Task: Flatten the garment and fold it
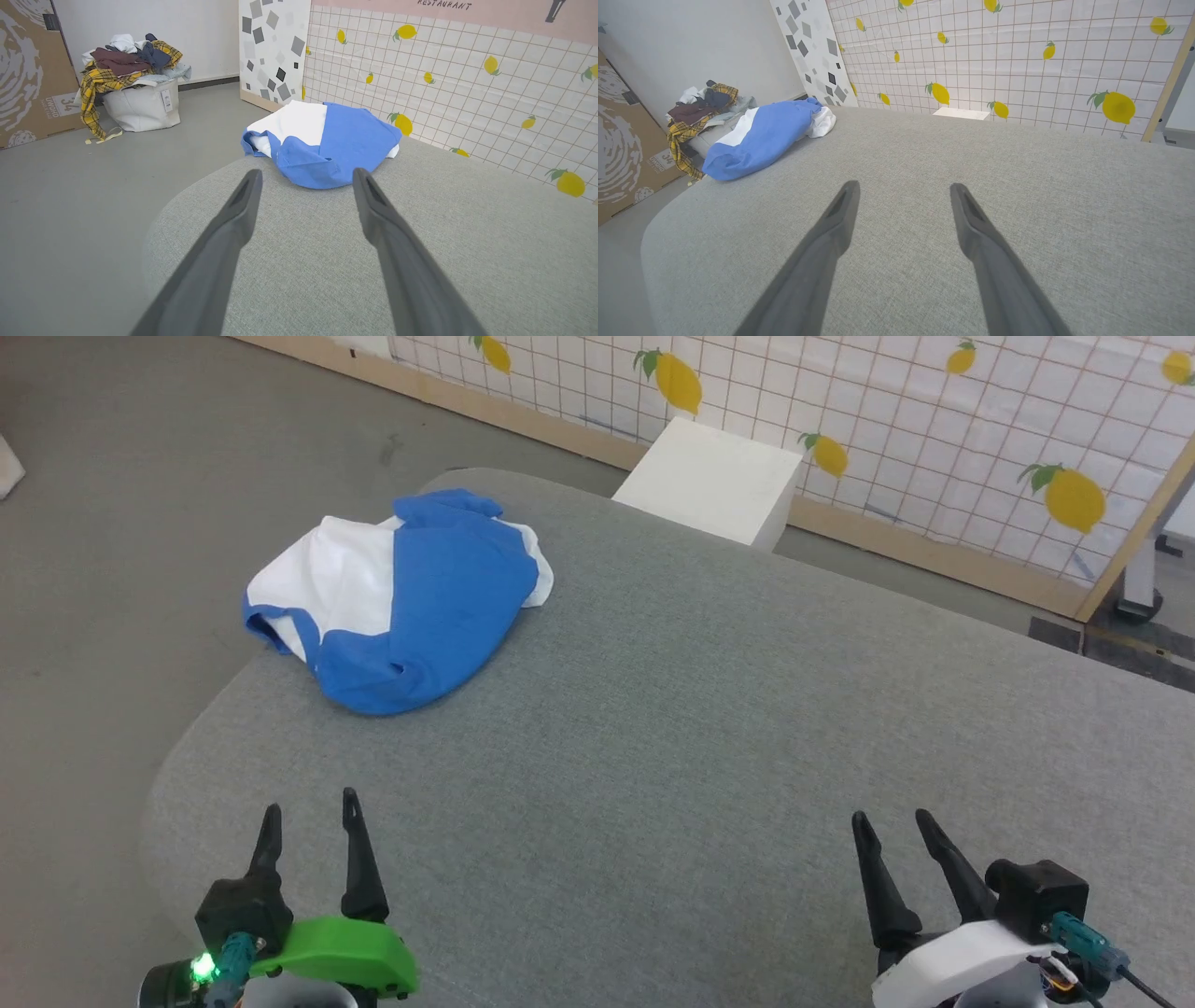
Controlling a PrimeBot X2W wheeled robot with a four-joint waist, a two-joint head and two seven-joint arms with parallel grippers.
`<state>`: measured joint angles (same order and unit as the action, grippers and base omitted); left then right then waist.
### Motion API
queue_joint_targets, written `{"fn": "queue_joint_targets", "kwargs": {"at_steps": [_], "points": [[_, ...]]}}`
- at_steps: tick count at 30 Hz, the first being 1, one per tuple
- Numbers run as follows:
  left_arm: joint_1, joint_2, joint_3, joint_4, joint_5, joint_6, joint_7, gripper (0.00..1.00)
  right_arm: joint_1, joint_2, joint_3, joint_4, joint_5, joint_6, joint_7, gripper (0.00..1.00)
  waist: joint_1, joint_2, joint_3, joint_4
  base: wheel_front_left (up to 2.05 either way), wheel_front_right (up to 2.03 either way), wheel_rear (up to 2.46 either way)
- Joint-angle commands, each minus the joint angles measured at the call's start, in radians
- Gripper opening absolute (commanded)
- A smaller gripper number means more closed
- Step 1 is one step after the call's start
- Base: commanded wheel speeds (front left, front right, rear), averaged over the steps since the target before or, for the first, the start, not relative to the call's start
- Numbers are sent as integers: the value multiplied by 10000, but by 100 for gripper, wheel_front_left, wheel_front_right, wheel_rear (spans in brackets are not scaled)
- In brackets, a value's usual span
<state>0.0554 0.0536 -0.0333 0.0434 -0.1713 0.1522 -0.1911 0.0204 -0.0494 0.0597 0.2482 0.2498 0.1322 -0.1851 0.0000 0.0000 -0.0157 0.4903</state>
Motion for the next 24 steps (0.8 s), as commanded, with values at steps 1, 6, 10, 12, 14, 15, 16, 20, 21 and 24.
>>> {"fn": "queue_joint_targets", "kwargs": {"at_steps": [1,6,10,12,14,15,16,20,21,24], "points": [[41,-26,0,-64,-164,65,-117,100,-84,-7,23,79,100,-12,-87,100,0,0,46,83,0,0,0],[-832,-27,-150,22,-554,-121,-217,100,-145,-7,-31,36,67,-12,-1,100,0,0,281,216,0,0,0],[-2347,-12,-164,921,-884,-420,-298,100,-226,-7,-88,-196,-125,-13,252,100,0,0,649,103,0,0,0],[-3388,83,-29,1698,-1142,-548,-273,100,-283,-7,-170,-426,-302,-13,459,100,0,0,943,-66,0,0,0],[-4339,207,159,2530,-1456,-630,-41,100,-345,-7,-266,-710,-503,-13,682,100,0,0,1307,-289,0,0,0],[-4753,273,268,2896,-1610,-649,75,100,-375,-8,-295,-839,-589,-13,790,100,0,0,1477,-424,0,0,0],[-5150,337,384,3286,-1788,-658,266,100,-403,-8,-330,-970,-673,-13,895,100,0,0,1643,-565,0,0,0],[-6853,696,713,5002,-2443,-603,1504,100,-343,-8,-657,-1643,-999,-14,1342,100,0,0,2414,-1102,0,0,0],[-7150,782,773,5344,-2554,-545,1793,100,-300,-8,-730,-1780,-1050,-14,1425,100,0,0,2553,-1205,0,0,0],[-7998,995,887,6492,-2930,-287,3097,100,-147,-8,-1006,-2300,-1168,-14,1692,100,0,0,3095,-1492,0,0,0]]}}
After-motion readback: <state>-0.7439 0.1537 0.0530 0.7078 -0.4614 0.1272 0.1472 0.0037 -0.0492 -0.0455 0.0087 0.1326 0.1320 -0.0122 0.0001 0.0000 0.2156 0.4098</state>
